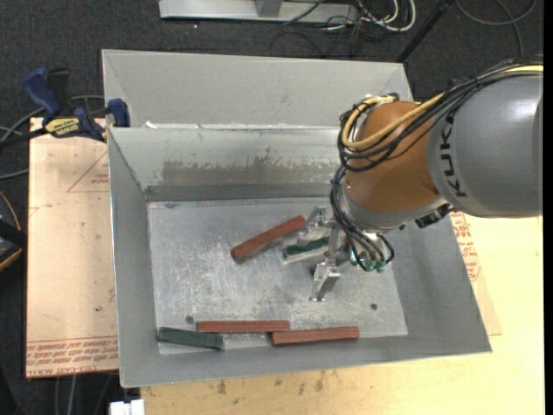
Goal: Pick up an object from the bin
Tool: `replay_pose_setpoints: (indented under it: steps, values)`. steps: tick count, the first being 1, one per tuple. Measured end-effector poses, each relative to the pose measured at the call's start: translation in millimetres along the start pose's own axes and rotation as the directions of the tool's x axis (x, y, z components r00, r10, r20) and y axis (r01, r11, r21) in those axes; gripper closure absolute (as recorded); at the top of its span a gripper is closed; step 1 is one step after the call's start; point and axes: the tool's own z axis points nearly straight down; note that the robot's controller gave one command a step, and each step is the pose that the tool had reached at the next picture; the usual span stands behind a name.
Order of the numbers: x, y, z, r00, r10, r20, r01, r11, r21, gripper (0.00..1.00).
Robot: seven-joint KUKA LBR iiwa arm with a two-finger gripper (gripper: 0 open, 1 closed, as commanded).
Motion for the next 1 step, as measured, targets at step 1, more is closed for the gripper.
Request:
replay_pose_setpoints:
  steps: [1]
  values:
    - [-1.9,-0.1,-4.2,1.000,0.001,0.008,-0.001,1.000,0.000,0.00]
